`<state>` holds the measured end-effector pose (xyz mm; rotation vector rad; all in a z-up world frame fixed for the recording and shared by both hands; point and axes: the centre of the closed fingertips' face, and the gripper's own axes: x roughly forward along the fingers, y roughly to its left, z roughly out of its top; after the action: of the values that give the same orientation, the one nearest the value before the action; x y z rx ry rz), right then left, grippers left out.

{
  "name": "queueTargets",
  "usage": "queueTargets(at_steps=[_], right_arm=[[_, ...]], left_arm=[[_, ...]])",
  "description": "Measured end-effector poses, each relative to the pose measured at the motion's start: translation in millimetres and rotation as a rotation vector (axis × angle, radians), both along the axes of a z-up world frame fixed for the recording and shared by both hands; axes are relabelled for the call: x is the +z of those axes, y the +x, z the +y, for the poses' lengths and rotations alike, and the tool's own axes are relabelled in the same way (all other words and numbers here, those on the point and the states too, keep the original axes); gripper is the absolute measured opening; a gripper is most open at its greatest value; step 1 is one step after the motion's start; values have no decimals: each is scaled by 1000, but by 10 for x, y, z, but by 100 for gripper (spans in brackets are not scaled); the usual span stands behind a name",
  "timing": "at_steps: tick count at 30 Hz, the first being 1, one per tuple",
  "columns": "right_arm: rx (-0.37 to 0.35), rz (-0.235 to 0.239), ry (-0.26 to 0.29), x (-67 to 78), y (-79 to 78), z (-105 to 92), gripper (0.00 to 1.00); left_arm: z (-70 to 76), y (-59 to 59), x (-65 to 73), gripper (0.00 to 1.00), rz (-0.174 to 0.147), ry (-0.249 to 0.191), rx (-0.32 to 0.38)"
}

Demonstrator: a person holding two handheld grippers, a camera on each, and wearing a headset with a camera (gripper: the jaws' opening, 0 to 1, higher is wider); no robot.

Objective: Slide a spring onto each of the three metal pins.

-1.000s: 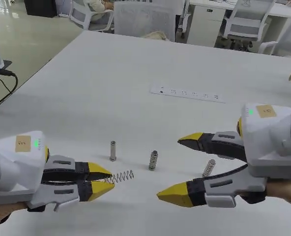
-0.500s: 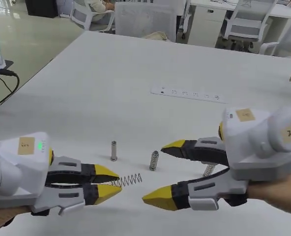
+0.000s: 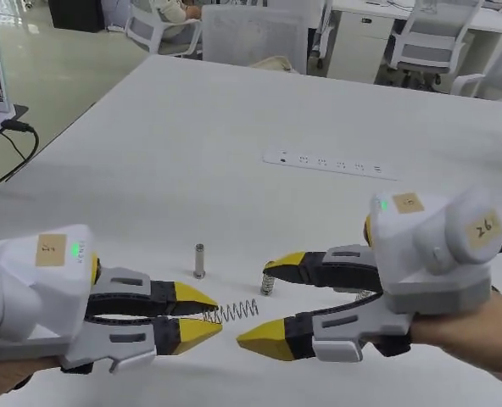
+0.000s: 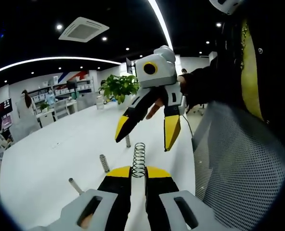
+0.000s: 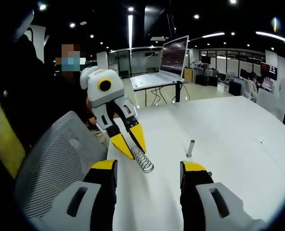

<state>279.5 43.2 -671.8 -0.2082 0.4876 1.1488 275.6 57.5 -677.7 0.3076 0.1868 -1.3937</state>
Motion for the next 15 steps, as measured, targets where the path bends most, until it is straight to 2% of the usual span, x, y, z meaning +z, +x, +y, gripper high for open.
queueTargets(at_steps=[15], right_arm=[[10, 52, 64, 15, -47, 48, 37]], left_arm=[[-50, -66, 77, 2, -13, -10, -25]])
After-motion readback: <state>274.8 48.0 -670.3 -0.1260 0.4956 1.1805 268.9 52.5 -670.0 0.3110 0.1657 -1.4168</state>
